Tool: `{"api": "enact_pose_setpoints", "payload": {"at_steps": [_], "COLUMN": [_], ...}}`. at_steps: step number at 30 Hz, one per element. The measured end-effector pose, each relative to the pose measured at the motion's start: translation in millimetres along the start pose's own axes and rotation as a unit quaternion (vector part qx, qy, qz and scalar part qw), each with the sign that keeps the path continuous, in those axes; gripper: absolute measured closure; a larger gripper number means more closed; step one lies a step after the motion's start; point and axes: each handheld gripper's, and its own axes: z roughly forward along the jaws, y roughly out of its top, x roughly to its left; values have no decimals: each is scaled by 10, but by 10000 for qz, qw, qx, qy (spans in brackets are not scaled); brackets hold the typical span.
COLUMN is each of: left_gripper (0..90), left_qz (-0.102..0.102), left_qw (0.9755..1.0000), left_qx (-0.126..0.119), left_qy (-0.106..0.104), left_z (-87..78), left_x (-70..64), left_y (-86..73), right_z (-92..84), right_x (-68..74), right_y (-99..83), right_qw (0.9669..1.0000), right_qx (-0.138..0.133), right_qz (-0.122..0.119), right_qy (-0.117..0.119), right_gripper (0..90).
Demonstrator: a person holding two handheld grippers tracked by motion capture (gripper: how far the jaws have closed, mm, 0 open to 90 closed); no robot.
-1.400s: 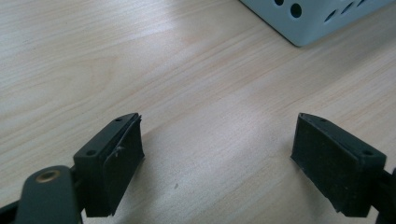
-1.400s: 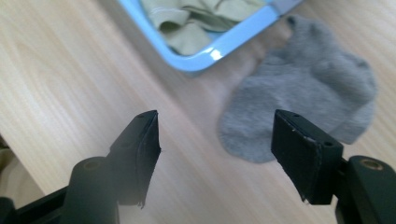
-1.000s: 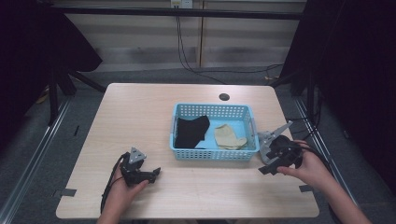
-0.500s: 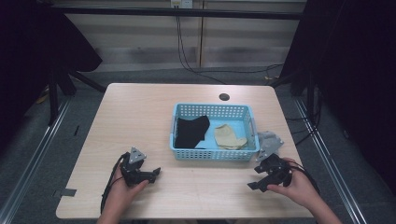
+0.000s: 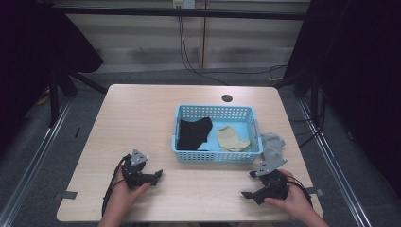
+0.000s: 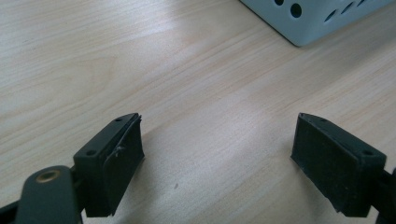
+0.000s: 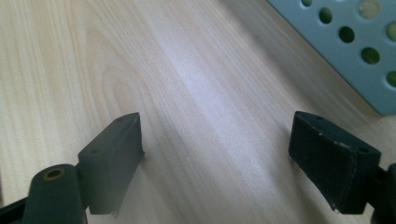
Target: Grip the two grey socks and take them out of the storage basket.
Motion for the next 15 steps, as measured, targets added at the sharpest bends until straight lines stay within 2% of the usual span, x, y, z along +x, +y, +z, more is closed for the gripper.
{"api": "enact_pose_setpoints", "payload": {"at_steps": [2, 7, 15], "left_gripper": [158, 158, 158], "left_qz": [2, 0, -4], "left_qw": [10000, 10000, 10000], "left_qx": [-5, -9, -6], "left_qy": [-4, 10, 14], "left_z": [0, 0, -2], "left_x": [0, -2, -3], "left_y": [0, -1, -2], "right_z": [31, 53, 56], "right_x": [38, 46, 44], "right_y": [-34, -114, -111], "right_qw": [9997, 9984, 9984], "right_qx": [-152, -532, -540], "right_qz": [-151, -92, -87], "right_qy": [-128, -136, -149], "right_gripper": [135, 134, 134]}}
